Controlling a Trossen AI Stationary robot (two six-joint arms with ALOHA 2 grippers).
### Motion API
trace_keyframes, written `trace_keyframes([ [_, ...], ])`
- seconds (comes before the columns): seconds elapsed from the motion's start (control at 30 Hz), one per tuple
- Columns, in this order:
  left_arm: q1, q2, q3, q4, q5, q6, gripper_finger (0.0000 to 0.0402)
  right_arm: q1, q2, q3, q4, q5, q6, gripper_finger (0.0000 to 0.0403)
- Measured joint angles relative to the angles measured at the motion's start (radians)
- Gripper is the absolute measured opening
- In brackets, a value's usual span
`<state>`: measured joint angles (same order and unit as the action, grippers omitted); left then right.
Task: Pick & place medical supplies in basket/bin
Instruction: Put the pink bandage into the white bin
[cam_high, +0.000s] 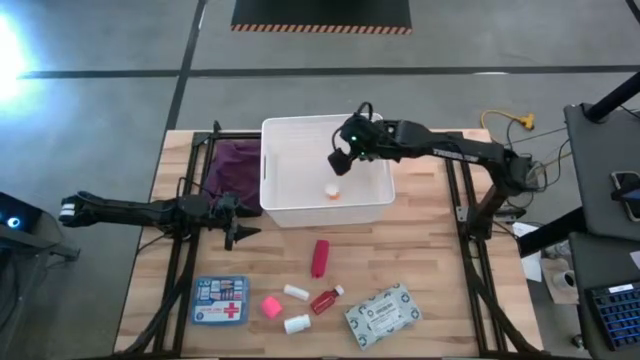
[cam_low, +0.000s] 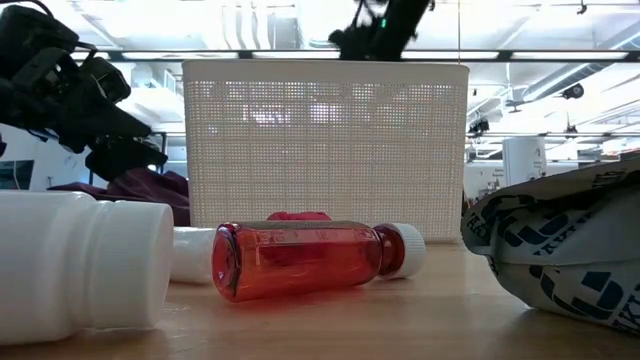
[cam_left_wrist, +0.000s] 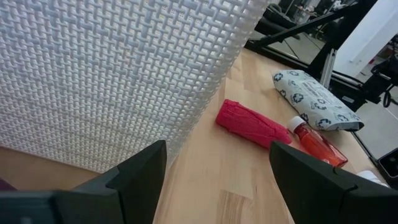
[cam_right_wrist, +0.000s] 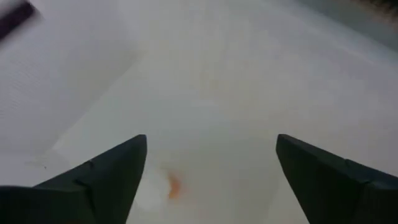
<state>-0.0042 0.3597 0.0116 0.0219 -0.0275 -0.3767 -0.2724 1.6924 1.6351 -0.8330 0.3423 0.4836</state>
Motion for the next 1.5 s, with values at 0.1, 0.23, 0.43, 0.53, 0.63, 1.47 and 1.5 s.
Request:
trace_keyframes([
  [0.1, 0.0, 0.0, 0.0, 0.0, 0.0, 0.0, 0.0268, 0.052, -0.065, 0.04, 0.005, 0.116, -0.075, 0.0363],
  [0.23, 0.0, 0.0, 0.0, 0.003, -0.024, 0.0, 0.0268, 0.092, -0.133, 0.07, -0.002, 0.133, -0.124, 0.0365],
  [0.43, -0.001, -0.001, 0.005, 0.068, -0.077, -0.329, 0.0268, 0.142, -0.207, 0.062, -0.071, 0.13, -0.075, 0.0365],
  [0.53, -0.001, -0.001, 0.024, 0.09, -0.079, -0.597, 0.0268, 0.166, -0.22, 0.042, -0.122, 0.13, -0.03, 0.0365],
  [0.63, -0.001, 0.001, 0.032, 0.093, -0.086, -0.653, 0.0268, 0.198, -0.222, 0.028, -0.18, 0.13, 0.018, 0.0365],
  [1.47, -0.362, 0.428, 0.639, -0.68, -0.078, -0.696, 0.0238, 0.428, -0.32, -0.283, -0.337, -0.091, 0.401, 0.0366],
  [1.5, -0.365, 0.457, 0.659, -0.678, -0.085, -0.682, 0.0238, 0.426, -0.32, -0.266, -0.325, -0.076, 0.396, 0.0366],
])
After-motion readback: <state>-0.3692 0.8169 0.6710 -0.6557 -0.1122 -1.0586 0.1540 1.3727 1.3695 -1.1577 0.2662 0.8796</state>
